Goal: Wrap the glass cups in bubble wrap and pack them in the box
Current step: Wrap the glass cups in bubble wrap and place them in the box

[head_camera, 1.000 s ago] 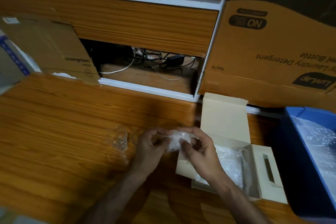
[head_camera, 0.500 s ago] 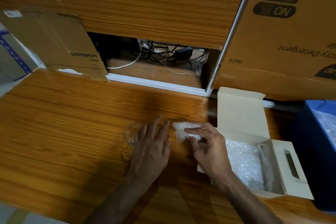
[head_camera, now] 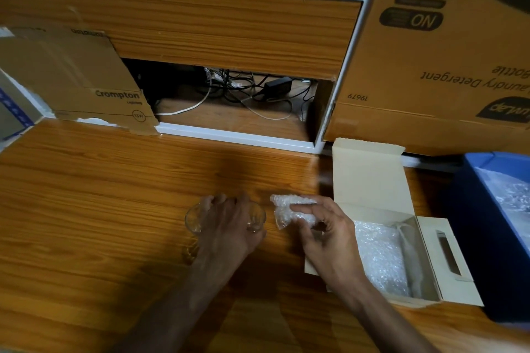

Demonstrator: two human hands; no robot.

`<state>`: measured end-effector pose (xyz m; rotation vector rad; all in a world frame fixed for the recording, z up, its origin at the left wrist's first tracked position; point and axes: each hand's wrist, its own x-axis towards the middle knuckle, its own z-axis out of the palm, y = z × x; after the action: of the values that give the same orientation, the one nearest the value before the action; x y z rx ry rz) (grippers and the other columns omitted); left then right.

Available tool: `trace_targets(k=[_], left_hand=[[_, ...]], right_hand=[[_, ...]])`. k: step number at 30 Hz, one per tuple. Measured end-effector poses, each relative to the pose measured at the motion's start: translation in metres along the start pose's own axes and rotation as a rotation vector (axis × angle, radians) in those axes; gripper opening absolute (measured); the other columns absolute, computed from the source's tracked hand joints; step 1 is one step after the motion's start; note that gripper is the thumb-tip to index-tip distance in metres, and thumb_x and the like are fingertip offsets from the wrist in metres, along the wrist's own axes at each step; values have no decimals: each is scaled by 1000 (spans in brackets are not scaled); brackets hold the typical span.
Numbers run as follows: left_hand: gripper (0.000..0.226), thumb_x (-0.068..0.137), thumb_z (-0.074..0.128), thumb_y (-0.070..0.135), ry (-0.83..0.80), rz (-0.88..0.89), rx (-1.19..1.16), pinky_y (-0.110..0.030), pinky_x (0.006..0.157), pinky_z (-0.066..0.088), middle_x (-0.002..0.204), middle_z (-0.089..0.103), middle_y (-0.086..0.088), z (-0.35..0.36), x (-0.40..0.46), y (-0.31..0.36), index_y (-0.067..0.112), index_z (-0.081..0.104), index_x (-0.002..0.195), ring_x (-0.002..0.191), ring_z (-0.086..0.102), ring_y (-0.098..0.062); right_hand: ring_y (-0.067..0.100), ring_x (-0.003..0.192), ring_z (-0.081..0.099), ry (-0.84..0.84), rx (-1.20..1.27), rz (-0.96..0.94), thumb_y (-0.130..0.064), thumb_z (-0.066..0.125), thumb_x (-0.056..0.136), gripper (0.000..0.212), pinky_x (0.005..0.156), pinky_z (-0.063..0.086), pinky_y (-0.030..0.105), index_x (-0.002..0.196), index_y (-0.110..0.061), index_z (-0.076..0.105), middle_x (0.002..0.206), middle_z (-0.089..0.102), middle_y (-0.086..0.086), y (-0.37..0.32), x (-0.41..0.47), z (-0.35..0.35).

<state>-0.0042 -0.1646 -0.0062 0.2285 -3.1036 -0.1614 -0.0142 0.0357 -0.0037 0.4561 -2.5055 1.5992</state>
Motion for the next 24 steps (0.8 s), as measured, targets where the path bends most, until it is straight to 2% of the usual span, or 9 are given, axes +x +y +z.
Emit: trace_targets(k=[2, 5, 7, 11, 14, 16, 19, 21, 24], left_hand=[[82, 66, 76, 73, 107, 24, -45, -40, 102, 33, 111, 71, 5, -6, -3, 8, 27, 48, 127, 109, 63, -20], [78, 63, 84, 67, 191, 54, -198, -36, 98, 41, 108, 68, 9, -18, -5, 21, 28, 48, 120, 103, 65, -16], [75, 60, 90, 59, 252, 73, -331, -31, 90, 46, 106, 66, 12, -25, -5, 27, 29, 51, 115, 97, 63, -12], [70, 58, 96, 43, 287, 153, -536, -18, 73, 49, 106, 59, 16, -28, -4, 34, 27, 59, 114, 93, 56, -5], [75, 60, 97, 36, 268, 186, -646, -5, 76, 43, 113, 50, 19, -27, -3, 39, 27, 62, 126, 101, 54, -1], [83, 62, 97, 33, 266, 208, -667, -10, 83, 50, 119, 49, 18, -26, -4, 42, 29, 59, 136, 108, 55, -2], [101, 67, 95, 30, 245, 231, -660, -15, 85, 57, 128, 51, 19, -28, -6, 47, 36, 40, 151, 114, 55, 1], [105, 67, 95, 29, 236, 238, -672, -9, 79, 55, 127, 54, 20, -30, -8, 51, 36, 33, 152, 107, 58, 8], [91, 65, 97, 26, 262, 255, -708, 2, 77, 46, 122, 56, 21, -32, -13, 56, 34, 43, 138, 100, 56, 17]], right_hand=[[5, 98, 67, 31, 33, 3, -10, 75, 93, 28, 71, 59, 21, 111, -31, 74, 116, 68, -8, -5, 0, -6], [20, 79, 66, 49, 175, 51, -21, 77, 93, 38, 65, 58, 38, 125, -35, 63, 101, 70, 0, -11, 0, -18], [21, 77, 62, 81, 214, 46, -22, 80, 90, 44, 68, 56, 35, 128, -33, 62, 96, 68, 2, -16, 1, -26], [13, 69, 57, 45, 152, -37, -17, 85, 85, 29, 68, 48, 20, 109, -29, 74, 78, 62, -15, -25, 7, -42], [9, 77, 62, 12, -60, -186, -13, 86, 84, 24, 67, 50, 18, 103, -23, 75, 97, 71, -17, -30, 10, -53], [4, 89, 66, -15, -174, -240, -11, 86, 84, 24, 70, 51, 17, 103, -21, 75, 105, 72, -14, -31, 12, -59], [-3, 96, 61, -77, -346, -281, -15, 80, 87, 24, 77, 45, 8, 110, -23, 75, 111, 67, -12, -34, 13, -63], [-4, 96, 55, -130, -385, -248, -21, 73, 91, 25, 74, 44, 6, 116, -27, 73, 118, 57, -13, -38, 12, -66], [-2, 100, 52, -198, -361, -197, -23, 68, 93, 29, 71, 49, 9, 121, -31, 72, 117, 45, -13, -42, 12, -67]])
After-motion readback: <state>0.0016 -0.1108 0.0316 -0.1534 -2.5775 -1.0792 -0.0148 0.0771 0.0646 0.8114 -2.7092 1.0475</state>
